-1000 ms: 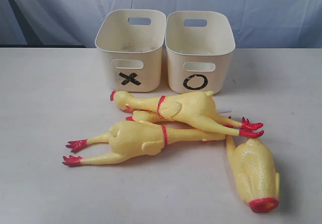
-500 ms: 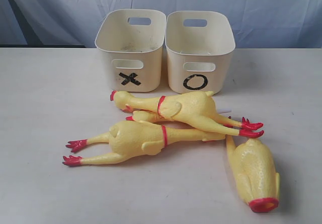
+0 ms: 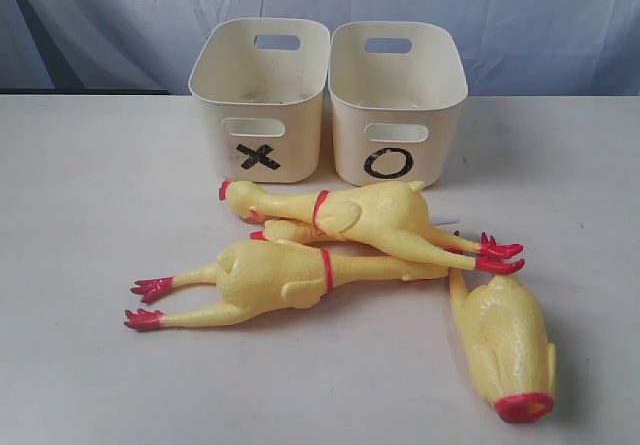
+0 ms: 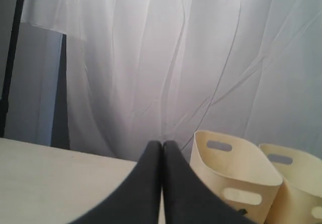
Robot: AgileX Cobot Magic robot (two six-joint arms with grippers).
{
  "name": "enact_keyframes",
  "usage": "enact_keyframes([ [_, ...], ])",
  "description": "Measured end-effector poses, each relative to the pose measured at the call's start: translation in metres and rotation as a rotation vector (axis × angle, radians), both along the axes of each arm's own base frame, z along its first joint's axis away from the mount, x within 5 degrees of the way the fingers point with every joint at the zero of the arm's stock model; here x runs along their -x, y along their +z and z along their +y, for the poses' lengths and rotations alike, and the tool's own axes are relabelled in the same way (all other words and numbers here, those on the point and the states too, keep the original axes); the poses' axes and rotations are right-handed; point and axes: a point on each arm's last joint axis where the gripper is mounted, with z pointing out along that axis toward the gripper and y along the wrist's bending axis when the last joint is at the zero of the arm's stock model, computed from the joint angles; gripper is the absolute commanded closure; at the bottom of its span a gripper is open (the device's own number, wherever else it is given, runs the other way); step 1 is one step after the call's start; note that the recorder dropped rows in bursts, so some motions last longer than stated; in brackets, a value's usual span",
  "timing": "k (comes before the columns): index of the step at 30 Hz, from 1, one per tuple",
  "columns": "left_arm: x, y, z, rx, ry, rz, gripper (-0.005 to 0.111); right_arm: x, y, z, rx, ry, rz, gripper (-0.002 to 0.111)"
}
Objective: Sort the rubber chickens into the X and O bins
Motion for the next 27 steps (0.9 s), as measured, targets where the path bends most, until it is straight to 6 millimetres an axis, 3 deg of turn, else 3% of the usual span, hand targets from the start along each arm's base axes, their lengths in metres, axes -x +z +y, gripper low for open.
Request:
enact_keyframes([
  [18,-0.073,0.012,-0.023,-0.242,-0.274,0.342,0.107,0.0,0.0,0.0,0.0,0.0,0.0,0.109],
  [27,-0.116,-0.001,-0.033,-0.27,-0.415,0.487,0.107,0.0,0.0,0.0,0.0,0.0,0.0,0.109],
])
